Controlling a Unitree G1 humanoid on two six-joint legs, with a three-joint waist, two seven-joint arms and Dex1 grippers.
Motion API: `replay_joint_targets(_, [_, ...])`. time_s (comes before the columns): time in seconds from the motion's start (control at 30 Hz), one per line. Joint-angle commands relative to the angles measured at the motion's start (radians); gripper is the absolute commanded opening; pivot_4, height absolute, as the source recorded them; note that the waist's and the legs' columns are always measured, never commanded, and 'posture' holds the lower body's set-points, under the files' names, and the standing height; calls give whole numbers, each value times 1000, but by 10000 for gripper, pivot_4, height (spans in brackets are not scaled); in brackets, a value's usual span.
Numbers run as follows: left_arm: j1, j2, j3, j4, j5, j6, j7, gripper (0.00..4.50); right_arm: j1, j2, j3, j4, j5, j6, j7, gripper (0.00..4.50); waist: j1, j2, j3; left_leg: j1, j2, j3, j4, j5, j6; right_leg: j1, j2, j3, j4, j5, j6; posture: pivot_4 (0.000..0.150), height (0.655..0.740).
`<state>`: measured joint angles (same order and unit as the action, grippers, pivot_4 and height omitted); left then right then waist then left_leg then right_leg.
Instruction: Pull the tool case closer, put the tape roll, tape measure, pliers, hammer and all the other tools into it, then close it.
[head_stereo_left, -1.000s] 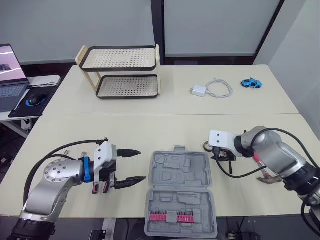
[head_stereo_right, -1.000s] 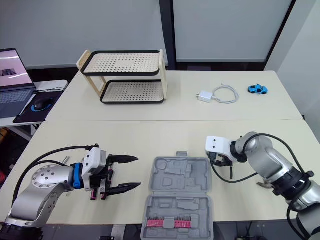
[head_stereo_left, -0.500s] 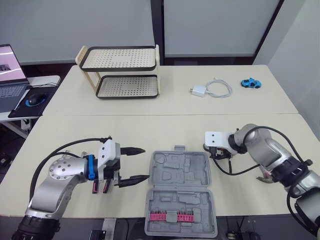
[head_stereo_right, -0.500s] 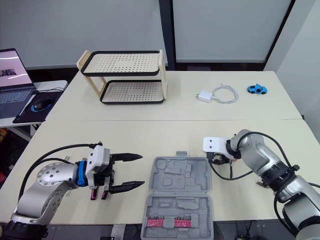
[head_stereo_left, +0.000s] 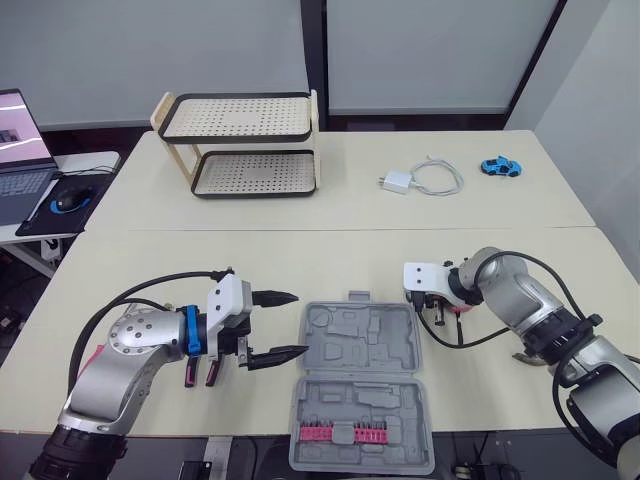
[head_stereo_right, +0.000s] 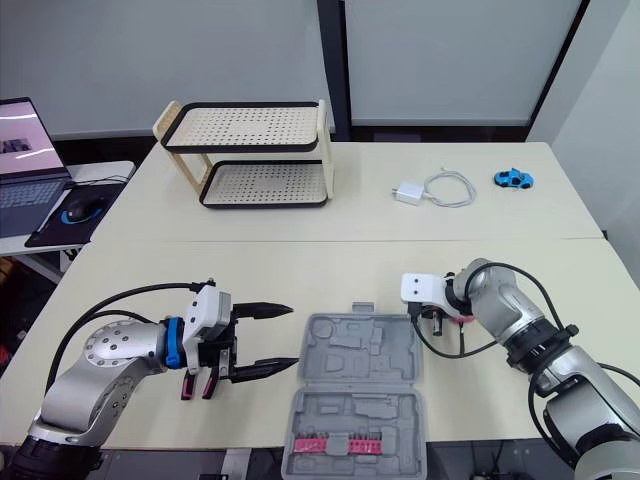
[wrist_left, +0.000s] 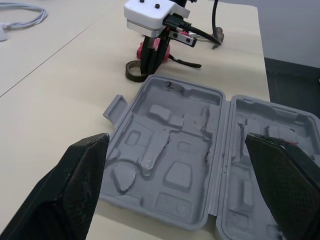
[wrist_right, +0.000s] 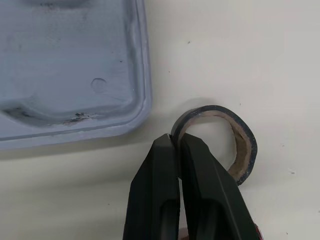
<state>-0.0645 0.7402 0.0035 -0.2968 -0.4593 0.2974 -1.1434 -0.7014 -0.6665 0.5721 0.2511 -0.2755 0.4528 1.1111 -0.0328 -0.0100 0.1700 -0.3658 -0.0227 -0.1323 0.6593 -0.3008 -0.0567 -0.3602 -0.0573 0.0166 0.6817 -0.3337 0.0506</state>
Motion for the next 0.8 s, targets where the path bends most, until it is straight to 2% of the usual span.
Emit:
replay_joint_targets(0.03, [-21, -4, -6, -28, -5, -2, 8, 45000, -11, -11, -50, -36, -4, 34, -4, 589, 0, 0, 0, 0, 0, 0, 0, 0, 0, 0, 0, 0, 0, 0, 0, 1500, 7400])
replay_joint_targets(0.23, [-38, 2, 9, 4, 2, -11, 8, 45000, -24, -34, -125, -148, 19, 110, 11, 589, 0, 0, 0, 0, 0, 0, 0, 0, 0, 0, 0, 0, 0, 0, 0, 1500, 7400])
replay_joint_targets(0.33, [-24, 21, 35, 21, 1, -22, 0, 45000, -2, -32, -182, -331, 87, 231, 45, 589, -1, 0, 0, -1, 0, 0, 0, 0, 0, -1, 0, 0, 0, 0, 0, 1500, 7400])
replay_joint_targets(0.43, [15, 53, 75, 47, 2, -53, -29, 45000, 21, 19, -221, -520, 173, 401, 47, 589, -5, 0, 0, -2, 1, 0, 0, 0, 0, -4, 0, 0, 0, 0, 0, 1500, 7400])
replay_joint_targets(0.57, [60, 97, 113, 101, 12, -108, -80, 45000, 38, 124, -195, -648, 242, 557, -16, 589, -1, 1, 0, -2, 1, -2, -1, 0, 1, -4, 1, 0, 1, 0, -1, 1500, 7400])
replay_joint_targets(0.67, [78, 133, 123, 151, 35, -176, -128, 45000, 44, 223, -118, -648, 253, 595, -91, 589, 0, 1, 0, -3, 0, -1, -1, -1, 1, -5, 0, 0, 1, 0, -1, 1500, 7400])
replay_joint_targets(0.8, [69, 148, 125, 178, 32, -211, -161, 45000, 44, 319, -36, -556, 246, 565, -171, 589, 1, 1, 1, -3, 0, -1, -1, 0, 1, -9, 0, 0, 1, 0, -1, 1500, 7400])
